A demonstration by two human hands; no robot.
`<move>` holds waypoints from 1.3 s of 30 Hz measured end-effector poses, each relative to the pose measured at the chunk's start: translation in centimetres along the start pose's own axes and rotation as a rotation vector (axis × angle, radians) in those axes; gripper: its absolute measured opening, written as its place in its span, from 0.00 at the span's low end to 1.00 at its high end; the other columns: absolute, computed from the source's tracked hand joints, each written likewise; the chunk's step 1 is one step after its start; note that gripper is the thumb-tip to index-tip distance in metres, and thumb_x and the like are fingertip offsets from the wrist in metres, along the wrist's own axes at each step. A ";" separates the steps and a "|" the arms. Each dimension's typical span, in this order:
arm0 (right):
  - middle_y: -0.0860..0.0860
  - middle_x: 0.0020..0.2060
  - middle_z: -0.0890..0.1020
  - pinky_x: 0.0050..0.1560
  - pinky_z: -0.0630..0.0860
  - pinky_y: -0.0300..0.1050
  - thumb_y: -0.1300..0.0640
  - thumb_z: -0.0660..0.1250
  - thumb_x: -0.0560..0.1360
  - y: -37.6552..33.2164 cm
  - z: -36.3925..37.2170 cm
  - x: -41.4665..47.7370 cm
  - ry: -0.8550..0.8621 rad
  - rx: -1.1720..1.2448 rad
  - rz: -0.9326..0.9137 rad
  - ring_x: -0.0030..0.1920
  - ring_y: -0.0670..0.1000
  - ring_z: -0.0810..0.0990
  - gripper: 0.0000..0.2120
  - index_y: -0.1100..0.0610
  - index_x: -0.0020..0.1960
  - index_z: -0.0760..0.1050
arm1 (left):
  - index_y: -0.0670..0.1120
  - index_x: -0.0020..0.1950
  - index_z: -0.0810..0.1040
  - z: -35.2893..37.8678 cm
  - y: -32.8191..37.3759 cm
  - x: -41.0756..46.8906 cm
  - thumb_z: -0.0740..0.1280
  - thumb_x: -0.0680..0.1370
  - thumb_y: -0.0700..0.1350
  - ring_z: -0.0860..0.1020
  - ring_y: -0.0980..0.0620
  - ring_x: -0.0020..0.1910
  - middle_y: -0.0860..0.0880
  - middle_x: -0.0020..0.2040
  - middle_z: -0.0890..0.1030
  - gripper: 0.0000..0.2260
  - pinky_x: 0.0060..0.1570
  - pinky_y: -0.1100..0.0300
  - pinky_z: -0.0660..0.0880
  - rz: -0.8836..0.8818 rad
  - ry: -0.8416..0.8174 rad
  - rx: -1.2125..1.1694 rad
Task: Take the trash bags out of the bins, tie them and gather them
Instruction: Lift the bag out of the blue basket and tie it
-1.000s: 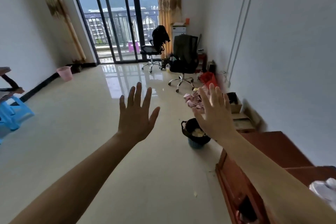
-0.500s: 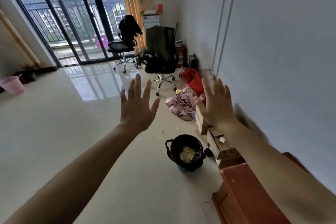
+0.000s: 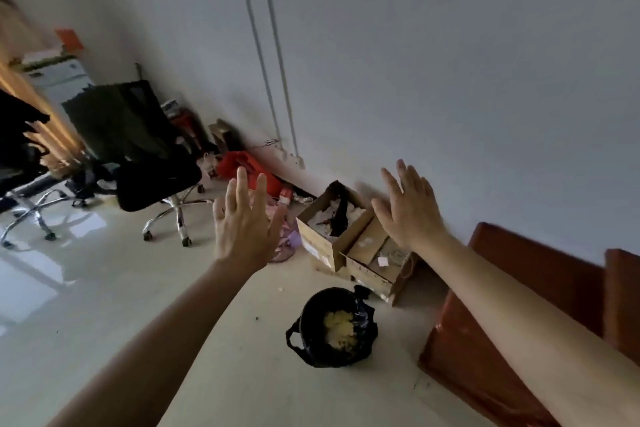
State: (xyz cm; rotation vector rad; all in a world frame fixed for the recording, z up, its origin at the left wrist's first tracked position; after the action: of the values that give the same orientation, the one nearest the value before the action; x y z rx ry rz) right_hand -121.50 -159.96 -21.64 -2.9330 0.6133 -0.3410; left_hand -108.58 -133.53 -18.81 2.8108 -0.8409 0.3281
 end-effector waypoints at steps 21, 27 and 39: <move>0.59 0.79 0.55 0.76 0.59 0.57 0.41 0.50 0.82 5.9 28.0 -5.1 -0.413 0.199 0.480 0.79 0.60 0.55 0.31 0.54 0.80 0.50 | 0.51 0.81 0.51 29.2 -1.8 1.2 0.49 0.82 0.62 0.53 0.41 0.79 0.44 0.82 0.48 0.30 0.75 0.41 0.56 -0.005 -0.607 -0.041; 0.60 0.77 0.60 0.73 0.64 0.56 0.42 0.53 0.82 5.9 40.8 -10.2 -0.492 0.218 0.573 0.78 0.59 0.58 0.31 0.55 0.79 0.53 | 0.52 0.82 0.49 43.3 -4.3 -2.5 0.47 0.82 0.63 0.53 0.40 0.79 0.45 0.82 0.48 0.30 0.74 0.41 0.57 -0.137 -0.784 -0.132; 0.57 0.77 0.63 0.72 0.61 0.51 0.42 0.50 0.84 8.8 73.5 -16.8 -0.435 0.636 1.292 0.75 0.59 0.64 0.27 0.56 0.78 0.59 | 0.43 0.77 0.60 76.1 -17.0 -12.2 0.54 0.81 0.58 0.71 0.35 0.67 0.38 0.71 0.69 0.29 0.65 0.41 0.71 -1.003 -0.782 -0.525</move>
State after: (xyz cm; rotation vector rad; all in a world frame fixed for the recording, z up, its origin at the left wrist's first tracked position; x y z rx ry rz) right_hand -121.84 -155.54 -97.44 -1.4795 1.6765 0.2187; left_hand -97.15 -131.66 -96.84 2.3954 0.4313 -1.0042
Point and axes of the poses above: each hand's wrist, its own x-axis towards the middle knuckle, its own z-axis out of the palm, y = z × x, the point moved 3 cm from there along x, towards the middle knuckle
